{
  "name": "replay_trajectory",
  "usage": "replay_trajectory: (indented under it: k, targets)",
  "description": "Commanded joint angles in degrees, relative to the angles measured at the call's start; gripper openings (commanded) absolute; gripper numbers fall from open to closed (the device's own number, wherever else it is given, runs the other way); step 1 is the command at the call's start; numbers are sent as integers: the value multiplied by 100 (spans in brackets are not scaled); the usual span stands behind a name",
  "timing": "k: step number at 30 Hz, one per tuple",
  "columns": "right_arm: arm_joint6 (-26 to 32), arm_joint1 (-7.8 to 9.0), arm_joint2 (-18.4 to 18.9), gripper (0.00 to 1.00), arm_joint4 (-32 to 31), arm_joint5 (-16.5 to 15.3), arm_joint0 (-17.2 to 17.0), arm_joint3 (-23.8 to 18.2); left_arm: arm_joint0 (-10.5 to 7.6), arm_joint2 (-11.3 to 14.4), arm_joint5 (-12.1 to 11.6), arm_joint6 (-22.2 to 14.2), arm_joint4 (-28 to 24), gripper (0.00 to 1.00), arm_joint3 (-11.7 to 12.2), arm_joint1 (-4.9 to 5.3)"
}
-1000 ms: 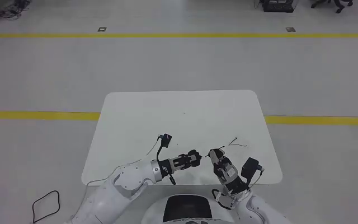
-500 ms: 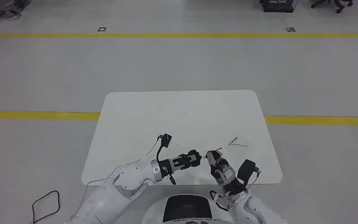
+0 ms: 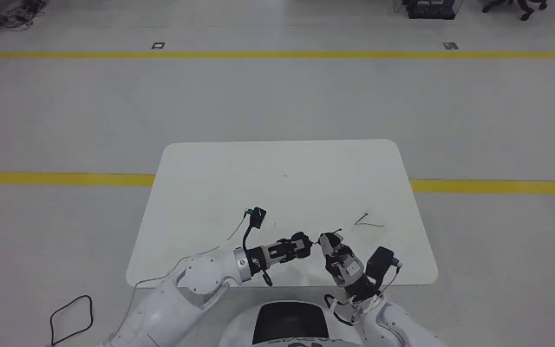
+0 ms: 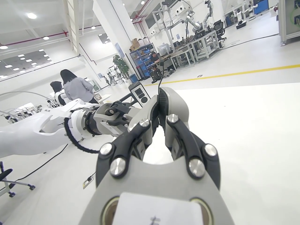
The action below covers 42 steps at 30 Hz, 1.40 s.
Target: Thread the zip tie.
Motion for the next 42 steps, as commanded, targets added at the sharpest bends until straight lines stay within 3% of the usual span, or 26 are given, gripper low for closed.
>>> replay_trajectory:
  k: [1,42]
  targets:
    - [13,-8,7,0,-10,-4,0,4,0,0,0,0,0,0,0,0]
    - [190,-151,157,0,-194,-7,-87,2,0,0,0,0,0,0,0,0]
